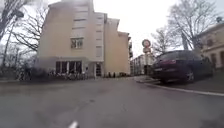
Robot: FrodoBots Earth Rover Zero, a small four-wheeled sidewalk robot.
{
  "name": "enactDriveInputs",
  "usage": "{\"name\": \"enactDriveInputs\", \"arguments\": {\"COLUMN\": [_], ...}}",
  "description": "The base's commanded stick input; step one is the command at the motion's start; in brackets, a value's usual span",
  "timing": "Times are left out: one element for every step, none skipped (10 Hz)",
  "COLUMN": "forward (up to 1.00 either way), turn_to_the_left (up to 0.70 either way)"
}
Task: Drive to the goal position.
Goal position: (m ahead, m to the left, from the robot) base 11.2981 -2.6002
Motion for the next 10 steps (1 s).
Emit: {"name": "enactDriveInputs", "arguments": {"forward": [1.0, 1.0, 1.0, 1.0, 1.0, 1.0, 1.0, 1.0, 1.0, 1.0], "turn_to_the_left": [0.0, 0.0, 0.0, 0.0, 0.0, 0.0, 0.0, 0.0, 0.0, 0.0]}}
